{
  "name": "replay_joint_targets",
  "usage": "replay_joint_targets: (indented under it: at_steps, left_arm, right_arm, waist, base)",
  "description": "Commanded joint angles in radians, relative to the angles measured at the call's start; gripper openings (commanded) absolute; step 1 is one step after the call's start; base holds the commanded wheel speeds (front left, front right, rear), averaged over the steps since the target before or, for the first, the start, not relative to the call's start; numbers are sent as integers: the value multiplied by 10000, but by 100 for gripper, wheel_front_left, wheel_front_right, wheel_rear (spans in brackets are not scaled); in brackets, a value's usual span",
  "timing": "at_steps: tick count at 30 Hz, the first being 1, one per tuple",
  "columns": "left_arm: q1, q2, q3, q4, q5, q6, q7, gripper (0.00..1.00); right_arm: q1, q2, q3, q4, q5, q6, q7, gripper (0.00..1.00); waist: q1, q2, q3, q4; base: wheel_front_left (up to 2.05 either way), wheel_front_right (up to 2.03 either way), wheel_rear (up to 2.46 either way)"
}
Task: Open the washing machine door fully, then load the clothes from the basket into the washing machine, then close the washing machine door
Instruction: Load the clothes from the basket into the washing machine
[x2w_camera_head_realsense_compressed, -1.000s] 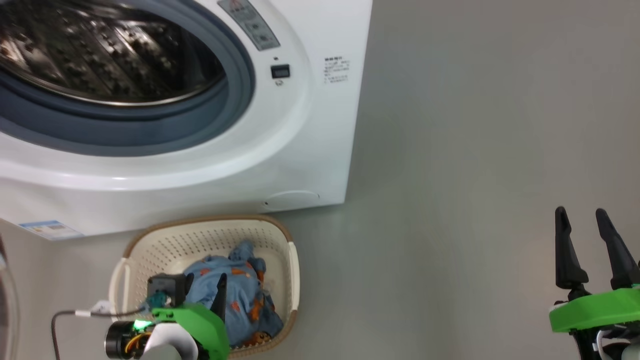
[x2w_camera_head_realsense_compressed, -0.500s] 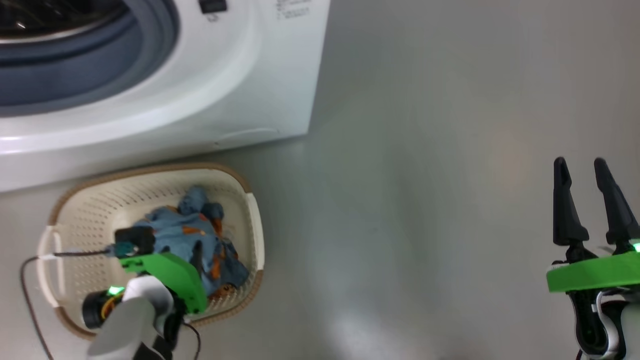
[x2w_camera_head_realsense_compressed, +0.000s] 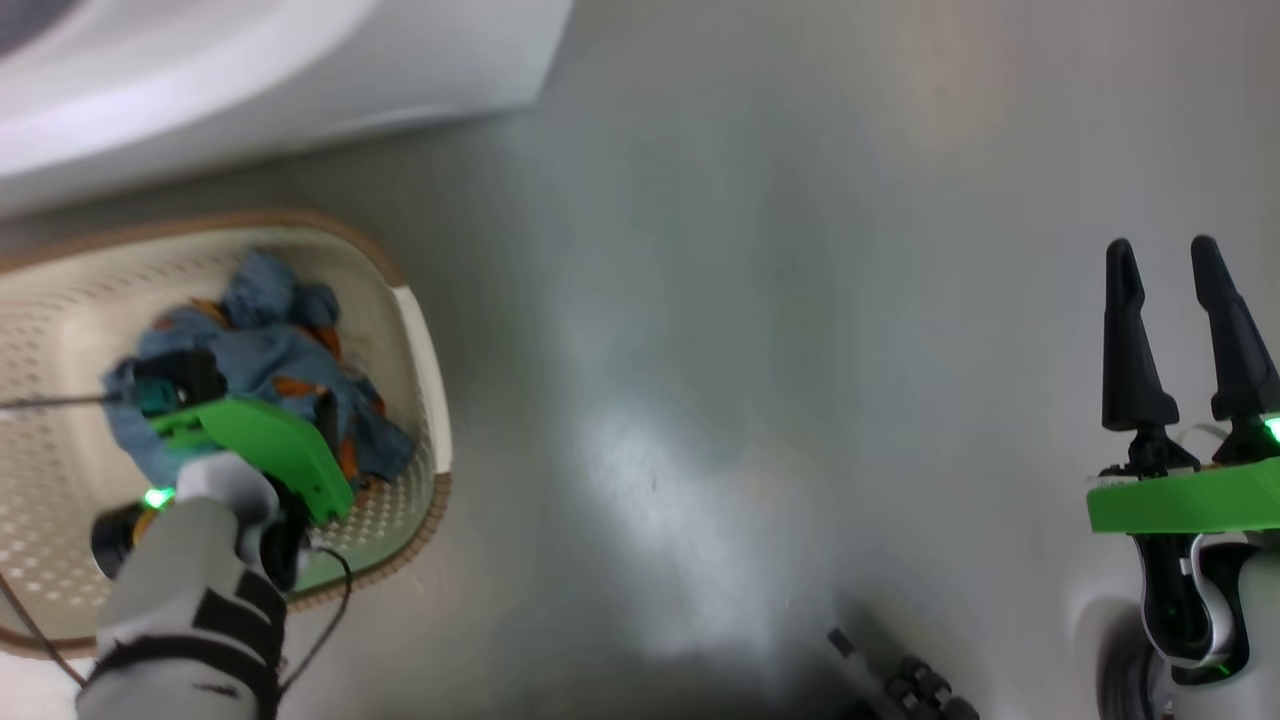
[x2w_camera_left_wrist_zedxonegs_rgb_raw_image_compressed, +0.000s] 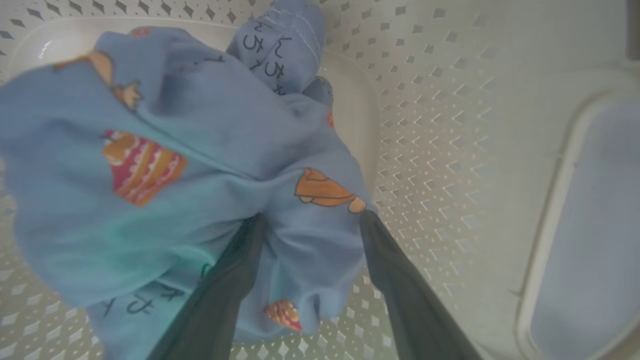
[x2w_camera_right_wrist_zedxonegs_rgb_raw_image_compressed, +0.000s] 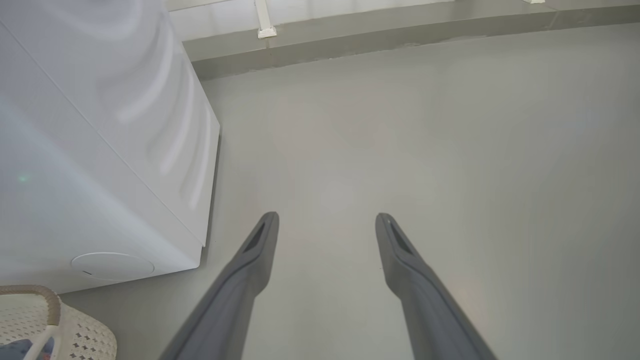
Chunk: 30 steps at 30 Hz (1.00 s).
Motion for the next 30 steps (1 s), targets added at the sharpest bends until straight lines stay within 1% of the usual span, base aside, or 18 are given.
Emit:
replay_joint_targets:
  at_steps: [1,6,7,10,11,12,13,14,21,24,30]
  left_arm:
    - [11,419,177,-26,-29,124,117,100]
    - [-360,577,51,-9,41,482,631,100]
    - [-360,577,51,-9,41,482,631,100]
    - [-398,669,28,-3,36,704,831,100]
    - [-384,665,44,-1,2,753,916,97]
    - [-372,679,23,0,12,812,925,66]
    - [-361,695,-8,1,30,840,930,29]
    - [-354,704,-16,2,22,858,916,0]
    - [-300,648,-37,5,-59,994,459,0]
    - [-335,635,11,6,-156,925,107,0]
    - [-300,391,187,-52,-468,552,-1263,0]
  right_arm:
    - [33,-160,256,-262,59,44,-130,100]
    - [-149,-194,421,-308,124,44,-202,100]
    - [-149,-194,421,-308,124,44,-202,100]
    - [-252,-211,553,-300,181,44,-240,100]
    - [-273,-215,587,-292,199,44,-259,100]
    - [-284,-219,613,-280,219,44,-274,100]
    - [-296,-224,637,-268,234,44,-287,100]
    - [-305,-231,652,-254,247,44,-302,100]
    - [-348,-267,603,-175,295,44,-337,100]
    - [-379,-280,558,-155,290,44,-325,100]
    - [-439,-320,248,-118,244,44,-367,100]
  waist:
    - [-1,-1,1205,-394]
    - [-1,-1,1695,-412]
    - [-1,-1,1695,-412]
    - [-1,-1,1831,-469]
    - [-1,-1,1849,-479]
    - [-1,-1,1866,-487]
    - [-1,-1,1880,-500]
    - [-1,-1,1886,-509]
    - [-1,-1,1837,-464]
    - [-1,-1,1794,-382]
    - [-1,-1,1405,74]
  base:
    - [0,0,0]
    - [0,0,0]
    - [0,0,0]
    - [0,0,0]
    - [0,0,0]
    - [0,0,0]
    - [0,0,0]
    - [0,0,0]
    - [0,0,0]
    - [0,0,0]
    - [0,0,0]
